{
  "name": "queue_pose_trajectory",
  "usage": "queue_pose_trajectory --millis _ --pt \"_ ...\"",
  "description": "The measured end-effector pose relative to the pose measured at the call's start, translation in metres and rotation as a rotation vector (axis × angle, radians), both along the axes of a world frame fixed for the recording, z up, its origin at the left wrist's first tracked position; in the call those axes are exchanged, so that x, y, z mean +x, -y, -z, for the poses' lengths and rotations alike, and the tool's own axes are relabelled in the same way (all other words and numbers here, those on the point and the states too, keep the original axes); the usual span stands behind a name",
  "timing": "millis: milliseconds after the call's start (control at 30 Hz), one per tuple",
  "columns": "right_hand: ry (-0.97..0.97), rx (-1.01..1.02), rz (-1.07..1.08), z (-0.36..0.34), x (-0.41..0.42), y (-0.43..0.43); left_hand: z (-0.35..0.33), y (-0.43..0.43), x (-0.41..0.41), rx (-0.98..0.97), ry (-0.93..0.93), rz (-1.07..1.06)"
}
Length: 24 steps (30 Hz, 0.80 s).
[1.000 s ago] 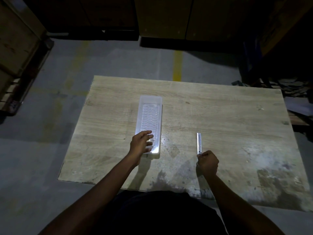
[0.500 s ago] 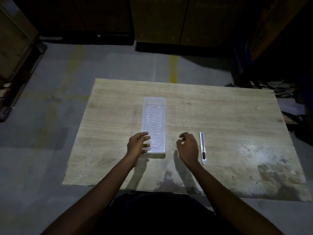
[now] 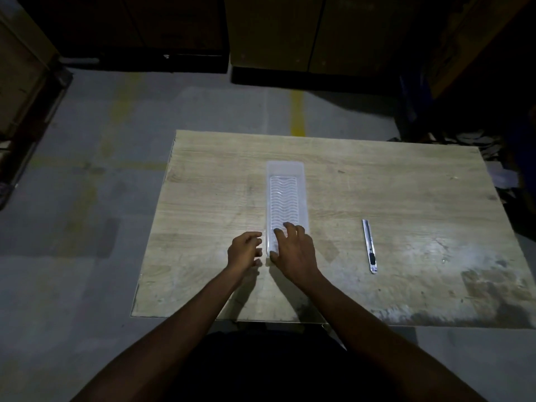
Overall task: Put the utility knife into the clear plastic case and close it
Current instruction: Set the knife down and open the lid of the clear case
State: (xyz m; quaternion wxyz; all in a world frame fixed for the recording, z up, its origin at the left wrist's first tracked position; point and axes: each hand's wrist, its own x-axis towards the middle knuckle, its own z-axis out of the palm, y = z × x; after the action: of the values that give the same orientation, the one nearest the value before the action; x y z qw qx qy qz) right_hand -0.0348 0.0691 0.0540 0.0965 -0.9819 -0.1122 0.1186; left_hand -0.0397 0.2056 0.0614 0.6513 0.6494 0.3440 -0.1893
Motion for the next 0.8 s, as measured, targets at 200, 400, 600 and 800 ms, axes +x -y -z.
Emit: queue_pose_trajectory --millis 200,400,600,800 --pt "-0.11 -0.167 -0.05 0.011 -0.006 -0.022 0.013 -0.007 -0.002 0.01 -0.062 0.065" --pt "-0.057 -0.213 -0.014 0.01 -0.003 -0.03 0.015 -0.009 0.0 0.058 -0.087 0.215" --pt "-0.097 -0.031 -0.016 0.006 0.002 -0.026 0.02 -0.008 0.005 0.177 -0.005 0.328" --pt "-0.011 0.196 0.048 -0.002 -0.003 -0.016 0.026 -0.003 0.01 0.26 0.02 0.379"
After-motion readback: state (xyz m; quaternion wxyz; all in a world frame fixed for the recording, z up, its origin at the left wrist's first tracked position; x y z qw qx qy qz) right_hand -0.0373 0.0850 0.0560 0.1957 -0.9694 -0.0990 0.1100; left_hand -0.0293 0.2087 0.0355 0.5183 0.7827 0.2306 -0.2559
